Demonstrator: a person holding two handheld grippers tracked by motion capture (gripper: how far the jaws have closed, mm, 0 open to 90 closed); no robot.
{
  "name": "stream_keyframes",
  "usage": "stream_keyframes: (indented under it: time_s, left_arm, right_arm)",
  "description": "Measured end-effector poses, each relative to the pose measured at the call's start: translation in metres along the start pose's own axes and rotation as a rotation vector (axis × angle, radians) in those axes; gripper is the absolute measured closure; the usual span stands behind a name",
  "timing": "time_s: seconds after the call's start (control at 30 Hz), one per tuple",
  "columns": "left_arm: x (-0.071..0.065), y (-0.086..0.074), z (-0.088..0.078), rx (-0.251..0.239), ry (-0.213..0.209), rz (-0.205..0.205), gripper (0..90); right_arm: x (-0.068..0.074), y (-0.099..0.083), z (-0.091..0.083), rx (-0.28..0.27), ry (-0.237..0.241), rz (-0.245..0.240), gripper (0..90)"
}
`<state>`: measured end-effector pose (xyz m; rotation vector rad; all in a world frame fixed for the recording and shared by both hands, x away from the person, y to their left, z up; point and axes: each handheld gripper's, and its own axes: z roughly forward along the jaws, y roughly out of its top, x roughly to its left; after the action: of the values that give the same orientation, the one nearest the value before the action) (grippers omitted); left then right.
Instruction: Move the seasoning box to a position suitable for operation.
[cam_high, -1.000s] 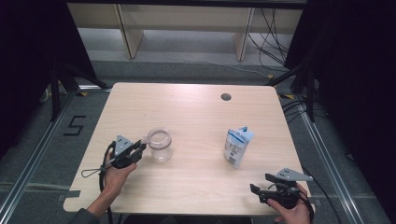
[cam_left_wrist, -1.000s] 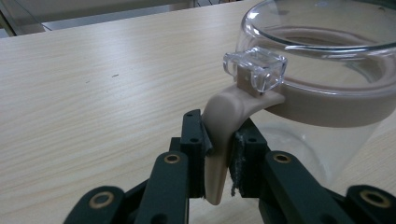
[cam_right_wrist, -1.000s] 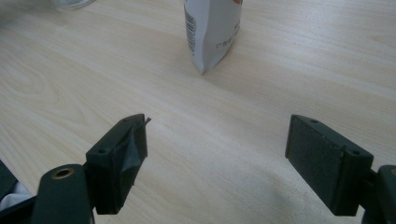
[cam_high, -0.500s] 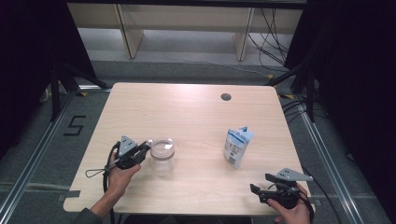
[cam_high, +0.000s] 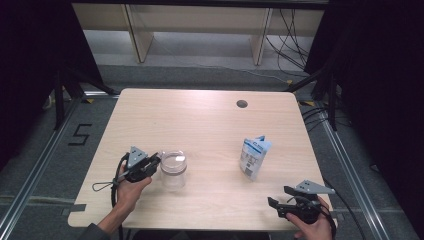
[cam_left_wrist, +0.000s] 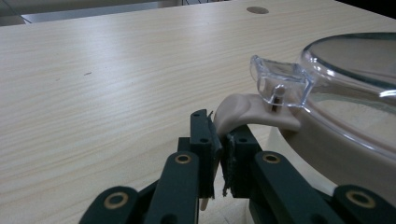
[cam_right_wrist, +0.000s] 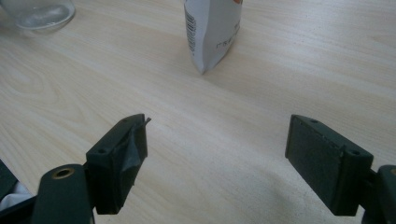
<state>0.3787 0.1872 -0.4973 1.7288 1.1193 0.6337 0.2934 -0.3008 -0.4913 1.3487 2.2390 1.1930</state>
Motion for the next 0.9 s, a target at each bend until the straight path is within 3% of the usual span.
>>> stream_keyframes:
  time_s: [0.53,0.7,0.77,0.8,0.9]
  left_arm:
    - [-0.021,0.008,0.010,-0.009,-0.015,0.000,82.2]
    - [-0.028,0.011,0.014,0.002,-0.027,0.025,82.3]
    - [-0.031,0.011,0.017,-0.015,-0.026,0.008,82.4]
    - [-0.030,0.012,0.017,0.001,-0.033,0.029,82.4]
    - [-0.036,0.015,0.021,0.000,-0.035,0.033,82.3]
  right_arm:
    - [-0.002,0.000,0.000,-0.010,-0.009,-0.016,22.0]
    - [-0.002,0.000,0.000,-0.012,-0.006,-0.014,22.0]
    - [-0.002,0.000,0.000,-0.011,-0.008,-0.014,21.9]
    - [-0.002,0.000,0.000,-0.011,-0.008,-0.014,21.9]
    - [-0.001,0.000,-0.001,-0.002,0.001,-0.003,22.0]
